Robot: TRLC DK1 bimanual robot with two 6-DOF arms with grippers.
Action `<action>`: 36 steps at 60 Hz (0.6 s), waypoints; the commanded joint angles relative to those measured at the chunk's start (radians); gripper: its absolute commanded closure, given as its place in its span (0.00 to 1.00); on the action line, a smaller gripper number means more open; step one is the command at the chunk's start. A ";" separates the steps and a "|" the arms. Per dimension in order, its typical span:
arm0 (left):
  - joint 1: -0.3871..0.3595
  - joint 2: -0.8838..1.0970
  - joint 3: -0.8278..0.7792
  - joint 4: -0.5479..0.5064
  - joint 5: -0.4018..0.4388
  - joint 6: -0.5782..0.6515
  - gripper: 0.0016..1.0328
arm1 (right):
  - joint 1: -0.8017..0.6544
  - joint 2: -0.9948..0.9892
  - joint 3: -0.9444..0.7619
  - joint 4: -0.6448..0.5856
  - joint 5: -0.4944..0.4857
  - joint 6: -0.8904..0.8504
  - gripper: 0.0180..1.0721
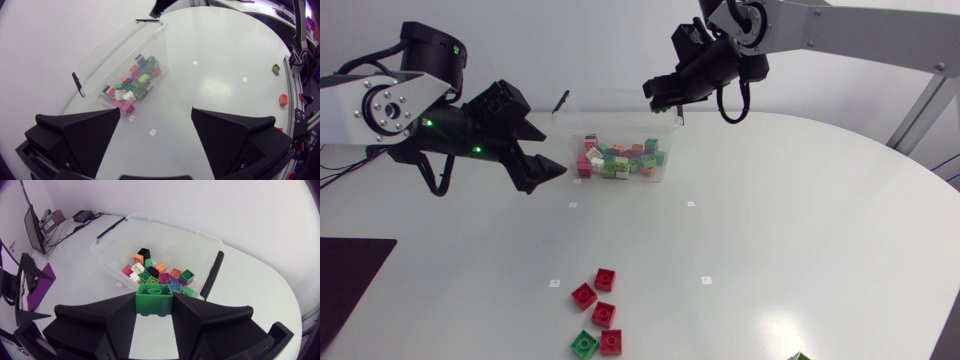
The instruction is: Place the duplo bricks in the container
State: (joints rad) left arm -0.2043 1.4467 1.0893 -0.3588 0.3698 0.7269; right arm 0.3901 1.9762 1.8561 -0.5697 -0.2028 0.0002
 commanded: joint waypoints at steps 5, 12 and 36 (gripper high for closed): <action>-0.017 -0.042 -0.080 -0.046 0.020 0.105 0.04 | -0.010 0.072 0.072 0.011 -0.003 0.029 0.65; -0.032 -0.055 -0.114 -0.077 0.020 0.138 0.04 | -0.005 0.110 0.118 0.022 0.011 0.032 0.65; -0.058 -0.068 -0.238 -0.074 0.020 0.170 0.04 | 0.033 0.251 0.284 0.045 0.103 0.041 0.04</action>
State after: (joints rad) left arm -0.2550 1.3941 0.8906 -0.4320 0.3817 0.8692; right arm 0.4122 2.2040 2.1025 -0.5308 -0.1085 0.0200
